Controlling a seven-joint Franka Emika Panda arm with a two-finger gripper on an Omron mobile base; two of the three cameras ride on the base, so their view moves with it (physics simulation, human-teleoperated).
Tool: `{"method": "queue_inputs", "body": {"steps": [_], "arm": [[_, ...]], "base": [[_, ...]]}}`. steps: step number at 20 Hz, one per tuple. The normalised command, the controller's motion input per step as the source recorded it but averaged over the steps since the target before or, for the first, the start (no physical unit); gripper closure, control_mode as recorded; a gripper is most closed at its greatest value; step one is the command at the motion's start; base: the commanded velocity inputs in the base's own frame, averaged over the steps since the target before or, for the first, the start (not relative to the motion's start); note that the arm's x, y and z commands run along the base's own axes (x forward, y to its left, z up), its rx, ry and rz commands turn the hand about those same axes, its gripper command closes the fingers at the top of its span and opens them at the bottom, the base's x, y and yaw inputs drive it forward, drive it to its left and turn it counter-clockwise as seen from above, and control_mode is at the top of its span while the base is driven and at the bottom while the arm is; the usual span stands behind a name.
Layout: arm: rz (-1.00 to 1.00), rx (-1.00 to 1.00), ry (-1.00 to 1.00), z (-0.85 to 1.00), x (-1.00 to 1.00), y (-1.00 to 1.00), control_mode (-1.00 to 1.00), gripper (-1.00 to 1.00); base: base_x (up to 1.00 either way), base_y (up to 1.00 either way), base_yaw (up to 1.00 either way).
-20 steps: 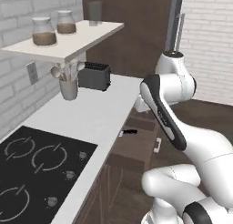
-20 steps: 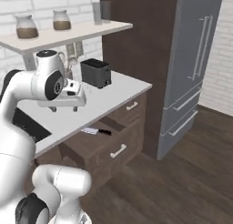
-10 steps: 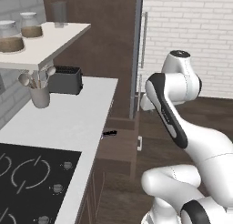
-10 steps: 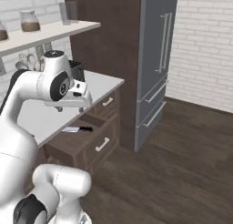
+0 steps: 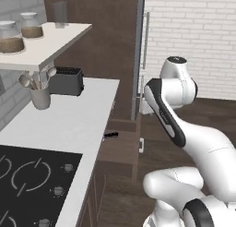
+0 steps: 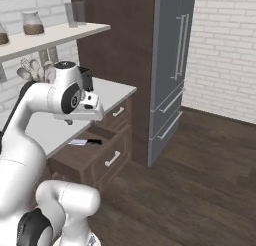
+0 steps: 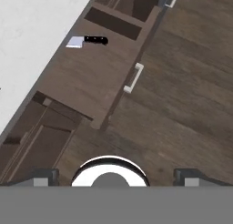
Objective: Pick up the knife from the drawer and place it on the cutting board. Then place the meat from the plate to the cutting board.
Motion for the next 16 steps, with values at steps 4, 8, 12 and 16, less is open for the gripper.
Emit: {"method": "queue_inputs", "body": {"steps": [4, 8, 12, 16], "arm": [[-0.09, 0.05, 0.16, -0.99, 0.86, 0.06, -1.00, -1.00], [-0.16, 0.08, 0.17, -0.99, 0.71, 0.17, -1.00, -1.00], [-0.16, -0.01, 0.03, -0.72, 0.29, 0.03, -1.00, -1.00], [-0.12, -0.04, 0.04, -0.67, 0.29, 0.00, -1.00, -1.00]], "base": [[0.00, 0.00, 0.00], [0.00, 0.00, 0.00], [0.00, 0.00, 0.00], [0.00, 0.00, 0.00]]}}
